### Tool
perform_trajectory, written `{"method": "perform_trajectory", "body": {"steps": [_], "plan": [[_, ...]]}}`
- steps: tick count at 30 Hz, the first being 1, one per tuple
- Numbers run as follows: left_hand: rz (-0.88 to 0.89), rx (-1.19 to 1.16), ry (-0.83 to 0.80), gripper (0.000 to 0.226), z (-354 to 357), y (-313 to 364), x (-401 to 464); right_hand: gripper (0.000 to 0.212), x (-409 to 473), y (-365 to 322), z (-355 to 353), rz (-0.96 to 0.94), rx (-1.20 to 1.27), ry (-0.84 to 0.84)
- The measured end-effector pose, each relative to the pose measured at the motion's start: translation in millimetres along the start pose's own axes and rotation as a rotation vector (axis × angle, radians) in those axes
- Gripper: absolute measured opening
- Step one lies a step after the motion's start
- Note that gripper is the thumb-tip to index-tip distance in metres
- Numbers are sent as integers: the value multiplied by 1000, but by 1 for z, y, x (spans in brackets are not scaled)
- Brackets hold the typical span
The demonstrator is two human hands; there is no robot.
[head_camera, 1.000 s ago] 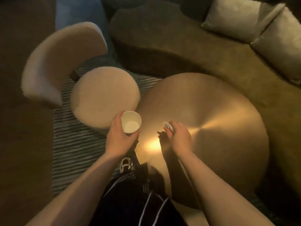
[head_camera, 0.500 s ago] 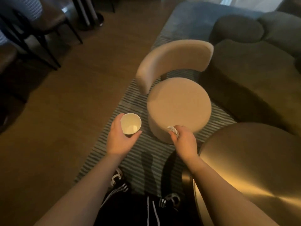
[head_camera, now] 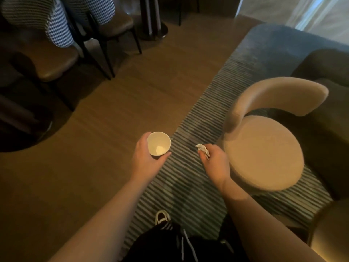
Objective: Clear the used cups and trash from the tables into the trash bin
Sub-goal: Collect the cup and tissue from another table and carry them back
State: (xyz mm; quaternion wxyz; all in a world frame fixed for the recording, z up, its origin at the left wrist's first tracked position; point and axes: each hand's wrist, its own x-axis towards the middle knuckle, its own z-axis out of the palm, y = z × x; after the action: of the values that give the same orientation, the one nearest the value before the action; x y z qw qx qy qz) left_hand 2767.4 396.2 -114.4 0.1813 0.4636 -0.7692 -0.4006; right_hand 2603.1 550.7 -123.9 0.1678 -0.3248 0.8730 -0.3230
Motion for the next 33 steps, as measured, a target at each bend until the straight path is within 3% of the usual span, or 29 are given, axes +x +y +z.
{"method": "perform_trajectory", "body": {"steps": [7, 18, 33], "plan": [[48, -12, 44, 86, -50, -22, 56, 16, 43, -53, 26, 22, -31, 29], [77, -25, 97, 83, -72, -46, 151, 18, 134, -101, 56, -14, -66, -22], [198, 33, 0, 85, -83, -18, 443, 9, 382, -165, 118, 120, -101, 106]]}}
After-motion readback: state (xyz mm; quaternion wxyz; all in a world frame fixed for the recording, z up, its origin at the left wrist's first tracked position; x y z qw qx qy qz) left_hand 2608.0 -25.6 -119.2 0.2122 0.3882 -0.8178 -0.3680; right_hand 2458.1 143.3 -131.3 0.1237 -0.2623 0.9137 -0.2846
